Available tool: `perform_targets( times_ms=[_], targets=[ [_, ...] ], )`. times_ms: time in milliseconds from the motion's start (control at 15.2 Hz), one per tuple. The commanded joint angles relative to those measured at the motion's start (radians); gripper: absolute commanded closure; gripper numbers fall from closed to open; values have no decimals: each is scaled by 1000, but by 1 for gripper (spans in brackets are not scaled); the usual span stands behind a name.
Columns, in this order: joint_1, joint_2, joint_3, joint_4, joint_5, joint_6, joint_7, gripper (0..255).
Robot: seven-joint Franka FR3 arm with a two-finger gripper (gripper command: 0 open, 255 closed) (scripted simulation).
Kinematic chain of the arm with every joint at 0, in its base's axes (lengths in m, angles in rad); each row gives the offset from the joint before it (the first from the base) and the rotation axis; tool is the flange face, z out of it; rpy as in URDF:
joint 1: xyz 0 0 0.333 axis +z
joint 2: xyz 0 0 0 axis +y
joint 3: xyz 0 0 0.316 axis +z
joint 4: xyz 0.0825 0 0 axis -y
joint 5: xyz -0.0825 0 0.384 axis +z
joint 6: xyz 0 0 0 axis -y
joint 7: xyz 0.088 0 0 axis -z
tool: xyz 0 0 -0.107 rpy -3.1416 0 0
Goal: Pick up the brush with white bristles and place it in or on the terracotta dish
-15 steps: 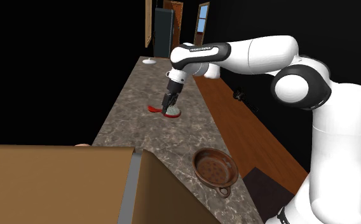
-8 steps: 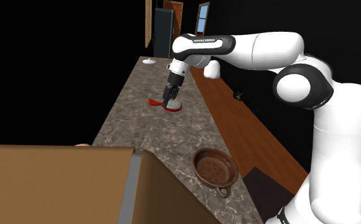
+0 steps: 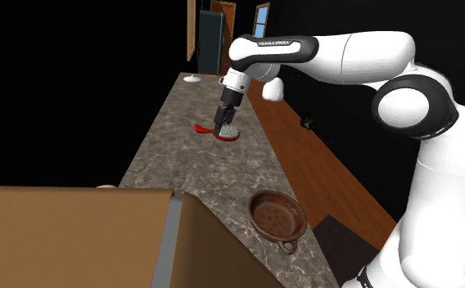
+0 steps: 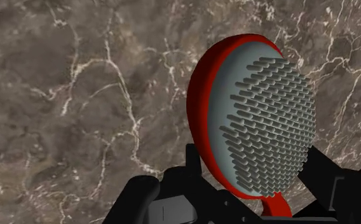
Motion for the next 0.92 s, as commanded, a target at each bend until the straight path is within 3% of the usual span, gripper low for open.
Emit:
perform_targets(
  times_ms=[0,858],
  targets=[
    [10,-81,0,-113,-4,33,-3,255],
    [42,-608,38,-727,-28,144,38,255]
  ],
)
